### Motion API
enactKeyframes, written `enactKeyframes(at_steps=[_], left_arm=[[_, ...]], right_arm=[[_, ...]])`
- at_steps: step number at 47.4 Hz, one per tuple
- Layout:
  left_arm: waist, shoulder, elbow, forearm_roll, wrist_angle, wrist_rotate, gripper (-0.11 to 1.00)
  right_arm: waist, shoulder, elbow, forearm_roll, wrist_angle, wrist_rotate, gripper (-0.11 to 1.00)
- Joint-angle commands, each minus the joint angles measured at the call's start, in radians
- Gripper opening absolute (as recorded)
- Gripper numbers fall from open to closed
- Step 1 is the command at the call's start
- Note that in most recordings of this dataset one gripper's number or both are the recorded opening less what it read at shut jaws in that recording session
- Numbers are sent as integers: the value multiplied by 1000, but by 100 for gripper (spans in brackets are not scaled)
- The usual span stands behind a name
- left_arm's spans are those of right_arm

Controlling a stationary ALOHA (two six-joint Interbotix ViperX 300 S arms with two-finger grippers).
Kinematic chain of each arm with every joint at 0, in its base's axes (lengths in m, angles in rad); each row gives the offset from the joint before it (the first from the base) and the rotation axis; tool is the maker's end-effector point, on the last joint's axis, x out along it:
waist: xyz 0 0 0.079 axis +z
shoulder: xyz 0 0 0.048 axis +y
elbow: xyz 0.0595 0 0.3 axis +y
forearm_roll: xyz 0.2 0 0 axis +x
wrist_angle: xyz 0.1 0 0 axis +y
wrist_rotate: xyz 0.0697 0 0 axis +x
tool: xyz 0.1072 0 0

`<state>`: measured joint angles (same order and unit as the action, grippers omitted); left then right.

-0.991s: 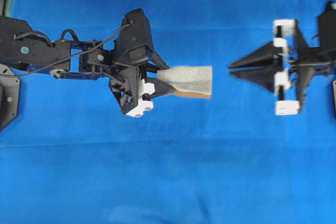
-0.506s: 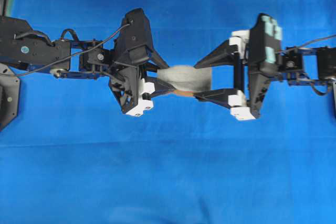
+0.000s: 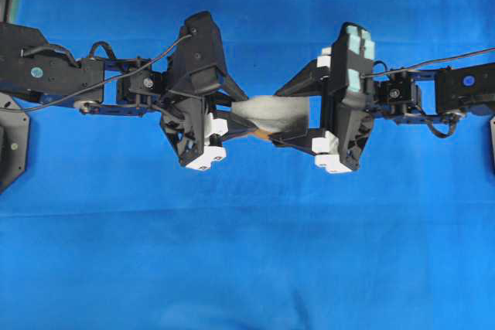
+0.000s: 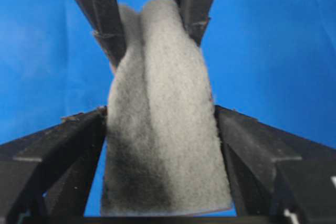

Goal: Hand over the sponge with the left arm and wipe it with the right arm.
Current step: 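Close the right gripper on the sponge's right end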

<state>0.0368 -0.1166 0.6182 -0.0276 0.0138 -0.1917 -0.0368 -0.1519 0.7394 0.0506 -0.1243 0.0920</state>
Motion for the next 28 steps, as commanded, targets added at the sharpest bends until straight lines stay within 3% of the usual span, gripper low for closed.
enactKeyframes(at_steps=[1, 13, 17, 24, 28], left_arm=[[-2, -11, -18, -2, -6, 5, 32], [0, -11, -21, 0, -8, 5, 32], [0, -9, -23, 0, -8, 5, 32], [0, -8, -25, 0, -6, 5, 28], [0, -9, -25, 2, -12, 6, 25]], right_arm=[[-6, -9, -25, 2, -2, -2, 74], [-12, -9, -28, -18, -2, -17, 72], [-12, -9, -28, -31, 5, -18, 59], [-12, -11, -28, -34, 26, -23, 24], [-12, -12, -28, -34, 35, -23, 20]])
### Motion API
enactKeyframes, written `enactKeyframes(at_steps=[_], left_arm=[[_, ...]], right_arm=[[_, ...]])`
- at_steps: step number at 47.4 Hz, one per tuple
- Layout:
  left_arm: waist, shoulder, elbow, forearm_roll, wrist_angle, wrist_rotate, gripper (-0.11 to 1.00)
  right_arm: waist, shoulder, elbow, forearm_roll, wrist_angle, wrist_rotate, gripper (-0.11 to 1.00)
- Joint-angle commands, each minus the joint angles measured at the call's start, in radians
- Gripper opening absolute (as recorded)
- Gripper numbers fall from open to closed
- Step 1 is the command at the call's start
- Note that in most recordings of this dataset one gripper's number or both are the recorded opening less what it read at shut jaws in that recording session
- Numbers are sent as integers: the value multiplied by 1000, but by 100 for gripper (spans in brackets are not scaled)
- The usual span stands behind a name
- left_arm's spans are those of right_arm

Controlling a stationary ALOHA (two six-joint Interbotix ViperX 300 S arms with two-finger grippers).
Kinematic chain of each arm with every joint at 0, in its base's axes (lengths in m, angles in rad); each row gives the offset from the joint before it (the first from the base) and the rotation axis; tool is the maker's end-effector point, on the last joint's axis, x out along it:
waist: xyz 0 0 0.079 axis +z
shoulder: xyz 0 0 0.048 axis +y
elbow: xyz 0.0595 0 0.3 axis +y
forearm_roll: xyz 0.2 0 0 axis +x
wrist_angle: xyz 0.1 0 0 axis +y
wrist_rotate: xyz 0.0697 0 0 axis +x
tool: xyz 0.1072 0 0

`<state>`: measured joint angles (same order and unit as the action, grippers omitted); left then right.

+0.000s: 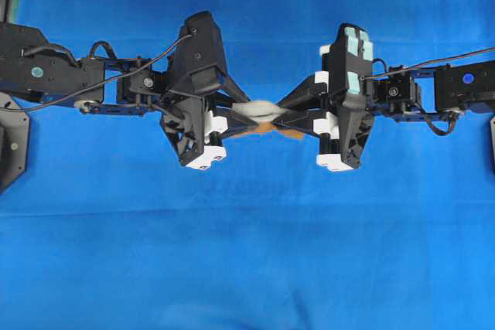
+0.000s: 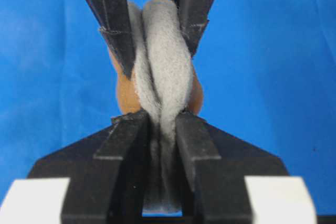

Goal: Hand over the sponge with the left arm and wipe it with the right arm.
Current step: 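Close the right gripper on the sponge's right end, then open the left gripper and pull it back, leaving sponge in right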

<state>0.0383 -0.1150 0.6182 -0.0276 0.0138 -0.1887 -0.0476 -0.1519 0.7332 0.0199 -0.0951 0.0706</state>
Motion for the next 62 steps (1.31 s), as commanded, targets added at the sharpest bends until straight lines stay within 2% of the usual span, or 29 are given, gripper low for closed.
enactKeyframes(at_steps=[1, 12, 20, 22, 28, 32, 45, 62], left_arm=[[-2, -11, -25, 2, -12, 5, 25], [-2, -14, -18, 2, -54, 34, 25], [-2, -23, -8, 2, -72, 23, 26], [-2, -28, -3, 2, -72, 20, 35], [-6, -69, 28, 2, -72, 32, 74], [-9, -123, 67, 2, -77, 34, 89], [-20, -287, 213, 2, -176, 34, 87], [-20, -362, 287, 2, -216, 37, 87]], right_arm=[[0, -12, -23, -2, 8, -2, 20], [2, -21, -21, -3, 9, -2, 20], [3, -35, -15, -2, 14, -2, 20], [5, -38, -14, -3, 15, 0, 20], [8, -44, -8, -3, 15, 3, 20], [9, -44, -5, -3, 15, 5, 20], [9, -15, -6, -3, 14, 2, 20], [14, 198, -9, 3, -87, 14, 20]])
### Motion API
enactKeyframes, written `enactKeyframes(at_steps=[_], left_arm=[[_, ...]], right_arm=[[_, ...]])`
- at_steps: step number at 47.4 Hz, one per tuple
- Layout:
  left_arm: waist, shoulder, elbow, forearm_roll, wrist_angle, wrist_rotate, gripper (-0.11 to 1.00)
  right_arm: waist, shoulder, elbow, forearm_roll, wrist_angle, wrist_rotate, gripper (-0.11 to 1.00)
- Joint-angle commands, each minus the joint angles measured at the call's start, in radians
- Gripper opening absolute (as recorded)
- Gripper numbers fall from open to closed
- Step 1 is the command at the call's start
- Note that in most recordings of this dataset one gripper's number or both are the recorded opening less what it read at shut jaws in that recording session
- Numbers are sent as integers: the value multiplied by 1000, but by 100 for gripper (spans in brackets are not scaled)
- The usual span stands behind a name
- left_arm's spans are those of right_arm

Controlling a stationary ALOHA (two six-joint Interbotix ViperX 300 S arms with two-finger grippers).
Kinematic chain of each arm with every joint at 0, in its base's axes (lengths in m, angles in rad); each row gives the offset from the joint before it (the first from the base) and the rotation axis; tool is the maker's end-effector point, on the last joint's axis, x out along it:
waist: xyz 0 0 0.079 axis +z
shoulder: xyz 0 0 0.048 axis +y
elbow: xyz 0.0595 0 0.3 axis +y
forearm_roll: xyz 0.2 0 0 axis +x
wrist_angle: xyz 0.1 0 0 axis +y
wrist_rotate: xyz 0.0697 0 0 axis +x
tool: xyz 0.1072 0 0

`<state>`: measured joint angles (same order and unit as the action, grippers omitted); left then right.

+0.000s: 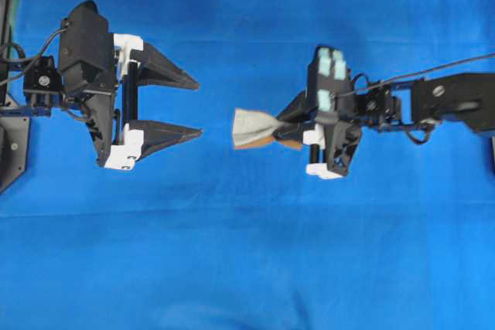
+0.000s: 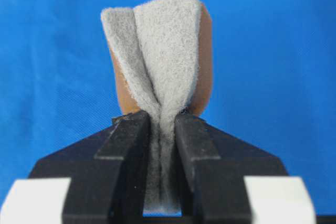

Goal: Hand over the sponge with the left arm and wipe it with the right arm.
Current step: 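Open the left gripper and pull it back, leaving sponge in right, then move the held sponge back and forth with the right gripper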

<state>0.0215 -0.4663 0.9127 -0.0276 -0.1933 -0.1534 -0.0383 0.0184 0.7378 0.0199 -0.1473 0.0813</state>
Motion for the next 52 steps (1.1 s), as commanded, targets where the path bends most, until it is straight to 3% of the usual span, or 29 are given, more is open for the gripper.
enactKeyframes(at_steps=[1, 12, 26, 33, 45, 52], left_arm=[[-3, -11, -8, 2, -9, 2, 87], [-3, -5, -6, 2, -9, 2, 87], [-3, -5, -6, 2, -9, 2, 87], [-2, -5, -6, 2, -9, 2, 87], [-2, -5, -6, 2, -9, 2, 87], [0, -3, -6, 2, -9, 2, 87]], right_arm=[[5, 40, -12, 3, -43, 3, 20], [34, 179, -21, 5, -83, 5, 20], [21, 199, -21, 14, -75, 2, 20], [-63, 193, -17, 5, -61, -15, 20], [-247, 179, -12, -63, -61, -69, 20], [-318, 178, -23, -86, -67, -104, 20]])
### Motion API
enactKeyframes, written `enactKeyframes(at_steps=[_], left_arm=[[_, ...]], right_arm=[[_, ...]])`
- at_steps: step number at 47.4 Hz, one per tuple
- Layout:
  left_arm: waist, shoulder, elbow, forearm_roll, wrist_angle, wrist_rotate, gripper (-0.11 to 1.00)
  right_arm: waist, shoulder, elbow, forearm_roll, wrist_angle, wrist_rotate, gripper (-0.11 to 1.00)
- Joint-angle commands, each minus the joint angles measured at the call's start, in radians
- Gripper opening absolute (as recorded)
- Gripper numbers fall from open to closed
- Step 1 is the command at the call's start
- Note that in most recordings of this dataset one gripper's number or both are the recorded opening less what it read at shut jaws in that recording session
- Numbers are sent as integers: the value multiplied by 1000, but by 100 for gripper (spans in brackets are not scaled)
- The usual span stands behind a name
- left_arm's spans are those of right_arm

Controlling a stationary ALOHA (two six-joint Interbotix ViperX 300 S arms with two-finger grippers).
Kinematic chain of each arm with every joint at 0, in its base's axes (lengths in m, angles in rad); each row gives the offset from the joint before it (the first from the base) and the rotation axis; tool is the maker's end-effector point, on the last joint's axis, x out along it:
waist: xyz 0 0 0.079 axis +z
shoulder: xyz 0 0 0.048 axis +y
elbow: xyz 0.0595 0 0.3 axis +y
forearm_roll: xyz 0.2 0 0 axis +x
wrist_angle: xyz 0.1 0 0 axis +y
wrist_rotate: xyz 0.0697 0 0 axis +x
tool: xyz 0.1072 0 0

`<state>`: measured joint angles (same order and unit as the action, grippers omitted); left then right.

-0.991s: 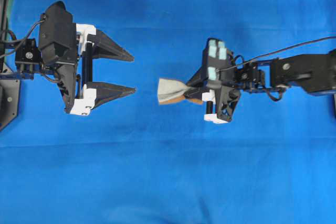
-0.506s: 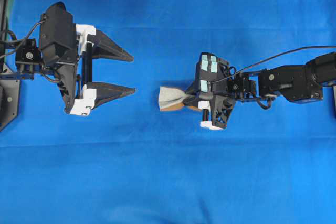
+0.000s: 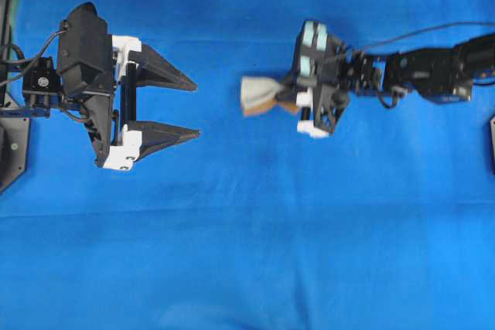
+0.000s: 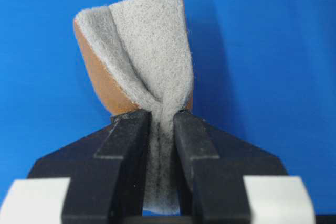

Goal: Hand over the sponge with the left arm and wipe it with the right arm.
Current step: 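Move the held sponge back and forth with the right gripper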

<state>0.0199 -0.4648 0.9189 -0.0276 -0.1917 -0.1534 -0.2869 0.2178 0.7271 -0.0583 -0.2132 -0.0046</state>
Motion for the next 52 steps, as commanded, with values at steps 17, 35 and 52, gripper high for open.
enactKeyframes(at_steps=[17, 35, 52], left_arm=[[6, -5, -11, 2, -11, 3, 87], [6, -3, -12, 2, -20, 2, 87], [6, -3, -12, 2, -23, 2, 87]], right_arm=[[-61, -20, -17, -12, 6, -21, 20], [256, -52, 21, 48, 26, 67, 20], [394, -67, 3, 49, 63, 149, 20]])
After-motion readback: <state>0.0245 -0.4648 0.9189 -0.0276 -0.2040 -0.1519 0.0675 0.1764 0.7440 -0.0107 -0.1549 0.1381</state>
